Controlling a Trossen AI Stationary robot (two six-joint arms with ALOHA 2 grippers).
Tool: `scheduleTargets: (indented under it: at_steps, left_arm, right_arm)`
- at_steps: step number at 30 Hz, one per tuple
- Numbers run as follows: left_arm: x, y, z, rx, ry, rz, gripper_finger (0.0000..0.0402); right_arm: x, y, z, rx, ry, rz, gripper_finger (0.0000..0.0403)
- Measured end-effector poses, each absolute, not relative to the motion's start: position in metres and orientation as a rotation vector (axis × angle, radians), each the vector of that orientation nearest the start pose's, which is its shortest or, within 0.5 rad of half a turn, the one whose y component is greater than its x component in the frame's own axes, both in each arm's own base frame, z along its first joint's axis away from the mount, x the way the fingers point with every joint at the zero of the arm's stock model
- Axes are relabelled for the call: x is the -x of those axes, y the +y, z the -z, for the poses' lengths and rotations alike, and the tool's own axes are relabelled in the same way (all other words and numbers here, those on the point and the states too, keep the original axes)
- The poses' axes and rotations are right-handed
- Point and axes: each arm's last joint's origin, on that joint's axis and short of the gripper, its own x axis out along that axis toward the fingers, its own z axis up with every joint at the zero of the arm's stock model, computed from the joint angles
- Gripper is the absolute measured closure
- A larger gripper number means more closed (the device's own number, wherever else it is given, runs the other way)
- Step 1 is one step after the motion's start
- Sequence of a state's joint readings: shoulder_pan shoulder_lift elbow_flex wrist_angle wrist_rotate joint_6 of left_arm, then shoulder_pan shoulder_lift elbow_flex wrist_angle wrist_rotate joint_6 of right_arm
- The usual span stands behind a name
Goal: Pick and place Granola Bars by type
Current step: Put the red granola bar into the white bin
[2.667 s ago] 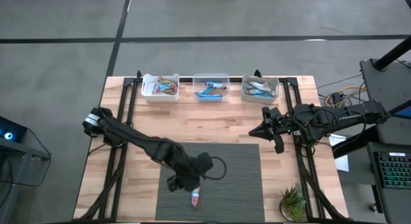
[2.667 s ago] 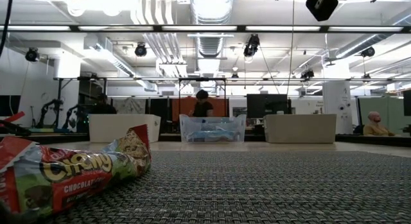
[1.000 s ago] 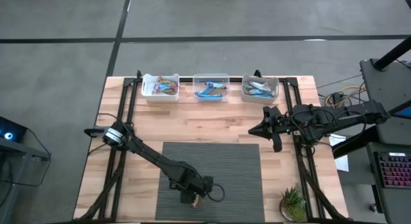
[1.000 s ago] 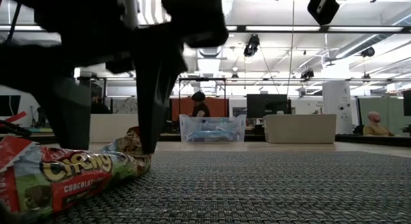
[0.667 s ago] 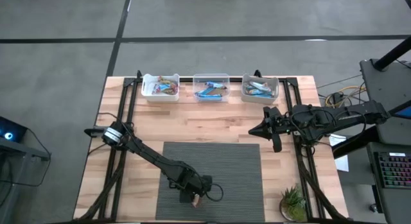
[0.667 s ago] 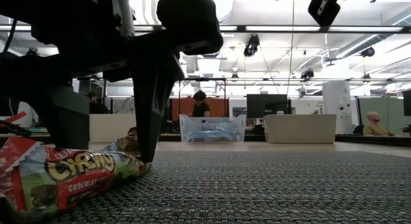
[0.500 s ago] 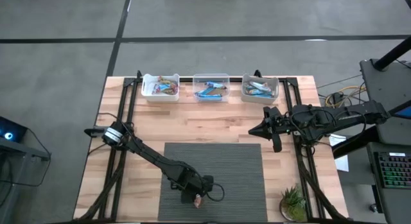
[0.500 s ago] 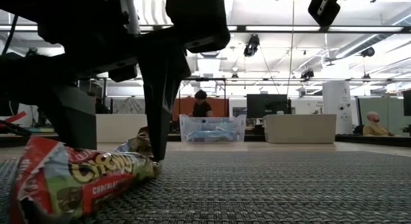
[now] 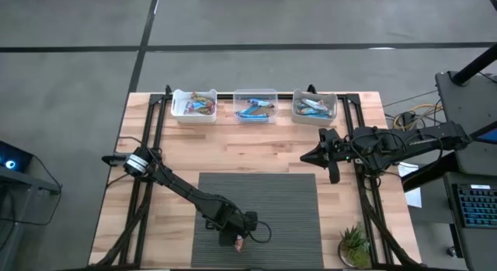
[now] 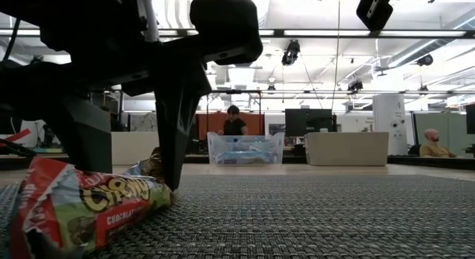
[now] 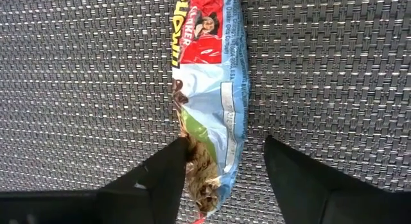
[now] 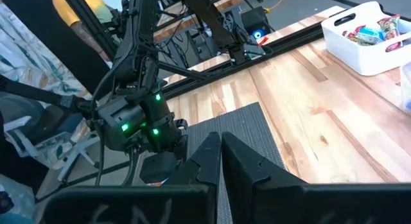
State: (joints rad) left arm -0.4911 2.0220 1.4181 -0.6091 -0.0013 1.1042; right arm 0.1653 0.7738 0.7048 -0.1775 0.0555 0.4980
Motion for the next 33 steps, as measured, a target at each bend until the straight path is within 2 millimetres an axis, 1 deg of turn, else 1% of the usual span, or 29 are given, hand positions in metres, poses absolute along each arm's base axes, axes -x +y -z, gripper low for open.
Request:
scheduleTargets:
  at_steps: [11,23,33]
  left_arm:
    - [-0.3571,-0.1912,-0.1605,-1.229,0.85,1.055,0.0257]
    - [-0.3582,-0.1911,-0.1655,-1.206,0.888,1.038,0.0285]
    - [-0.3585,-0.1915,-0.1695,-1.17,0.899,1.013,0.0333]
  right_arm:
    - [-0.1712,0.0269,-0.3068,-0.464,0.273,-0.044,0.0394]
    - [-0.1712,0.0269,-0.3068,-0.459,0.272,-0.045,0.0394]
    - [-0.1712,0.0269,-0.3068,-0.456,0.272,-0.045,0.0394]
